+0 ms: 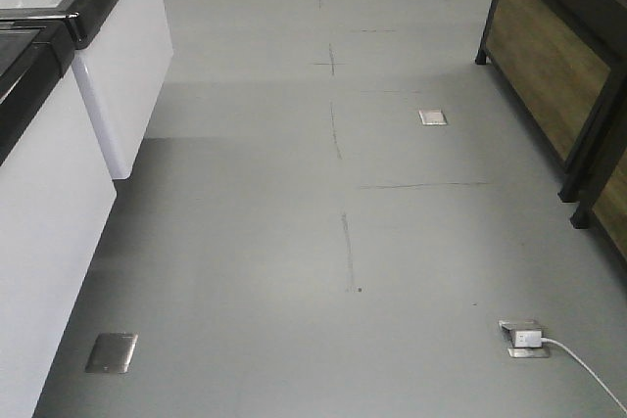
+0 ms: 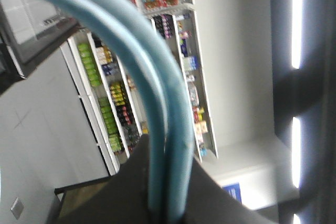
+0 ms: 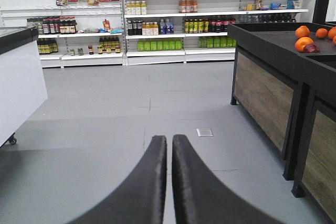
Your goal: Left arm holds basket, right arm returns cookies
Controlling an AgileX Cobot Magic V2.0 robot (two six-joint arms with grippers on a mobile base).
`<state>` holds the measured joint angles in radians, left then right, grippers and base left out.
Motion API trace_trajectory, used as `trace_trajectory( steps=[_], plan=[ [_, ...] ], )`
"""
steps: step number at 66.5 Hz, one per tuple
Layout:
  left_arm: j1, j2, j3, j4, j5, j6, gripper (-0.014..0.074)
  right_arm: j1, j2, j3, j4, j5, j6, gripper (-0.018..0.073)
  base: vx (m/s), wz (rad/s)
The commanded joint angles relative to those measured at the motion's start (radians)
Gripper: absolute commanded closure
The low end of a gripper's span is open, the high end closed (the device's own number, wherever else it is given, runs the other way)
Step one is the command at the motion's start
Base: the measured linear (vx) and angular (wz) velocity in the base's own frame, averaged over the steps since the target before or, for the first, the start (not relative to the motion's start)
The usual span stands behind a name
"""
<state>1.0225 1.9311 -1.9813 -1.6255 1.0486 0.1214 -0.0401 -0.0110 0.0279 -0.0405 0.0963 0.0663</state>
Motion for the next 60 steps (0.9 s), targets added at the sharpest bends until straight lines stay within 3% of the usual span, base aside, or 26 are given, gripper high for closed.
trace_trajectory(
  steps=[1, 22, 29, 44, 51, 60],
  plan=[
    [-0.071, -0.073, -0.107, -0.157, 0.051, -0.013, 0.0602, -0.008, -0.013, 0.018, -0.007, -0.08, -0.01, 0.0566, 0.0, 0.0],
    [-0.357, -0.089, -0.165, -0.112, 0.164, 0.017, 0.0601, -0.008, -0.014, 0.018, -0.007, -0.08, -0.01, 0.0566, 0.0, 0.0],
    [-0.467, -0.107, -0.165, -0.036, 0.173, 0.024, 0.0601, -0.008, -0.014, 0.018, -0.007, -0.08, -0.01, 0.0566, 0.0, 0.0],
    [-0.716, -0.145, -0.159, 0.244, 0.185, 0.017, 0.0601, -0.008, -0.014, 0.018, -0.007, -0.08, -0.01, 0.0566, 0.0, 0.0],
    [-0.812, -0.166, -0.106, 0.293, 0.174, 0.026, 0.0601, -0.008, -0.014, 0.018, -0.007, -0.08, -0.01, 0.0566, 0.0, 0.0],
    [-0.903, -0.201, 0.042, 0.295, 0.123, 0.079, 0.0601, -0.008, -0.014, 0.018, -0.007, -0.08, -0.01, 0.0566, 0.0, 0.0]
  ],
)
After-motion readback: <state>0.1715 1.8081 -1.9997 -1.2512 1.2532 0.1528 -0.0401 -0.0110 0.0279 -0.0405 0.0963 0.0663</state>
